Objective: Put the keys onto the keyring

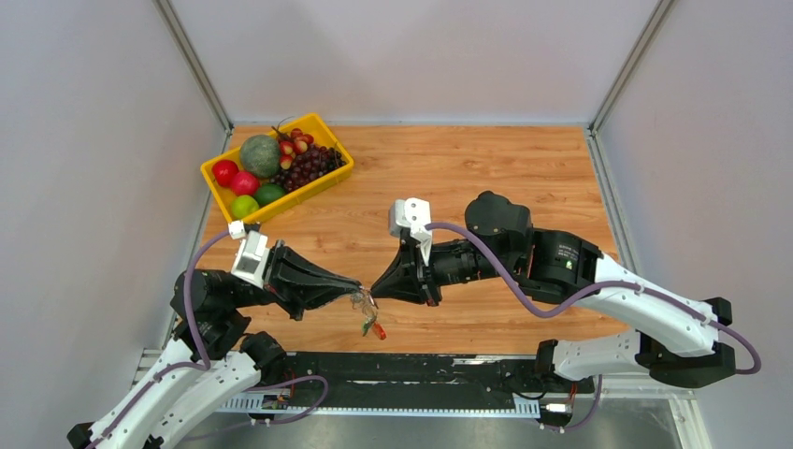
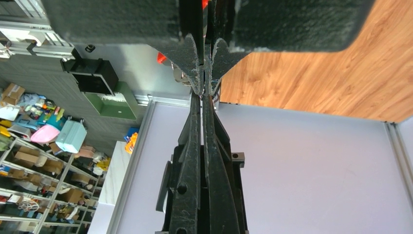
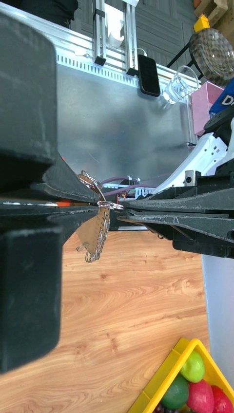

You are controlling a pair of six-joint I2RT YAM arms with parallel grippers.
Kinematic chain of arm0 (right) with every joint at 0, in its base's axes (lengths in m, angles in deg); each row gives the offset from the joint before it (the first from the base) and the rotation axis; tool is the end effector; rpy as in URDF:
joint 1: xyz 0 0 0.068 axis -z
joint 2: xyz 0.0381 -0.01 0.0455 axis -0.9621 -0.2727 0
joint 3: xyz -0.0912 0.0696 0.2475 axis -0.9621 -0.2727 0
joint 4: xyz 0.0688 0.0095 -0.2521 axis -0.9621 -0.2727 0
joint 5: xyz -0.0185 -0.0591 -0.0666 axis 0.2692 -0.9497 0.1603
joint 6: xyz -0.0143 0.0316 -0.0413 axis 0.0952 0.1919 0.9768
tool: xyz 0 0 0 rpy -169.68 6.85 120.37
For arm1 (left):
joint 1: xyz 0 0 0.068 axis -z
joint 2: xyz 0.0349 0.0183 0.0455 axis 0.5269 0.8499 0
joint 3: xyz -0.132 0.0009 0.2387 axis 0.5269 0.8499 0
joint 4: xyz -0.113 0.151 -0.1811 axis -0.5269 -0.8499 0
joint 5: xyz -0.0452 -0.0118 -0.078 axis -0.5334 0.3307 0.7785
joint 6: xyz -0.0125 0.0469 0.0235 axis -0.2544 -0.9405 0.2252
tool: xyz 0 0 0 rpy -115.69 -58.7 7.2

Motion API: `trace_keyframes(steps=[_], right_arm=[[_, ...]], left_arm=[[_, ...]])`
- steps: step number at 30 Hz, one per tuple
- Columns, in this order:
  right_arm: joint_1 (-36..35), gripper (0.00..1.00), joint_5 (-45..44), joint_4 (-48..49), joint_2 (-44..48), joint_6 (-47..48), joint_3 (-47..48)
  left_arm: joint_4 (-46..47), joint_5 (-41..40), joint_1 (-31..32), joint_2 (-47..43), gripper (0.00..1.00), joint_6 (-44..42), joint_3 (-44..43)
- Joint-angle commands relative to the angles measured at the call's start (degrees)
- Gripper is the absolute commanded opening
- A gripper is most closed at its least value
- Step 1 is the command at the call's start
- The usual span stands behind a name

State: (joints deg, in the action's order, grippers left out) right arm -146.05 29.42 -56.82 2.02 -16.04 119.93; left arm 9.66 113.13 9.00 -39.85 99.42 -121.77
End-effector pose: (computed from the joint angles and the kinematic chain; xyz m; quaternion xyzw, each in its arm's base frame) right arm 0.0598 0.2242 0.4702 -0.5423 0.5760 0.4719 0.3892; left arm 0.0523 -0.0778 0.3911 0.3536 0.4414 -0.6355 0.5256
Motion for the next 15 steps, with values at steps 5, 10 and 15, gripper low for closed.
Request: trace_keyframes(steps=[5,10,15], right_arm=[[-0.38,0.00,3.54,1.97,-0.43,0.46,-0.69],[-0.75,0.00,3.07,2.63,0.75,0.73,-2.25],[-0.90,0.00,2.87,3.44,1.45,0.42,-4.30]], left_arm=[[3.33,-1.52,-0.10,-0.55,0.00,0.35,-0.34],[3.54,-2.19,-0.08,-0.86,0.00,0.44,-0.46],[6.10,-2.82,-0.10,-1.25,0.00,2.05,-0.04]])
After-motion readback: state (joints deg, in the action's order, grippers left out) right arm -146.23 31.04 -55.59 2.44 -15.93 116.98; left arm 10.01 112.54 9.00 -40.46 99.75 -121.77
